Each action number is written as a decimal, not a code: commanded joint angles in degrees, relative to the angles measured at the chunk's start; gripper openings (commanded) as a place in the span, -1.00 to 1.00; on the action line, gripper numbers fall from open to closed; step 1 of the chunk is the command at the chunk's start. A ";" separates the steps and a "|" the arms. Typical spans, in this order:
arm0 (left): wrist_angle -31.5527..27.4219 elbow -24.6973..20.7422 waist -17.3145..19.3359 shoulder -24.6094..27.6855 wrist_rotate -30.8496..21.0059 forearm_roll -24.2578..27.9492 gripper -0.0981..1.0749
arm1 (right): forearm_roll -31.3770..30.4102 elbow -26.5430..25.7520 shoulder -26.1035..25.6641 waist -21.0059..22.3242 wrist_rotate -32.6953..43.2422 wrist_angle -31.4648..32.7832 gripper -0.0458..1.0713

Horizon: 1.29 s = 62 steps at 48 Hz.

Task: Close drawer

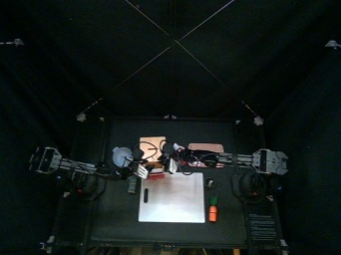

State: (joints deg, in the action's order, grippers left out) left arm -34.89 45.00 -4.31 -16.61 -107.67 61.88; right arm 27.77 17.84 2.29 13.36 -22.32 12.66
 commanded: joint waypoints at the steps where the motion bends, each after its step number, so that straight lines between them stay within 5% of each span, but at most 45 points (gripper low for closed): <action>1: 0.00 -0.62 0.26 -0.62 -0.09 0.35 0.67 | 0.09 -1.41 -0.97 0.18 0.00 -0.26 0.19; 11: 0.53 -0.35 -0.26 -0.88 0.44 0.18 0.67 | 0.09 -2.46 -0.79 0.53 0.09 -0.70 0.19; 35: 1.23 5.54 -9.14 -9.67 -0.53 -1.49 0.64 | 0.09 -6.24 3.96 4.31 0.00 0.18 0.11; 47: 3.43 5.54 -11.60 -7.21 -0.62 -10.55 0.64 | 0.09 -9.05 6.94 5.27 0.09 1.23 -0.22; 62: 5.45 4.13 -11.87 -1.58 -3.25 -18.02 0.63 | 0.09 -13.80 10.81 5.89 0.18 5.54 -0.27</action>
State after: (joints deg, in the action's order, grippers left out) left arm -30.15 50.45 -16.17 -18.81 -110.57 44.12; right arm 27.69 6.24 13.89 18.63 -22.24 17.75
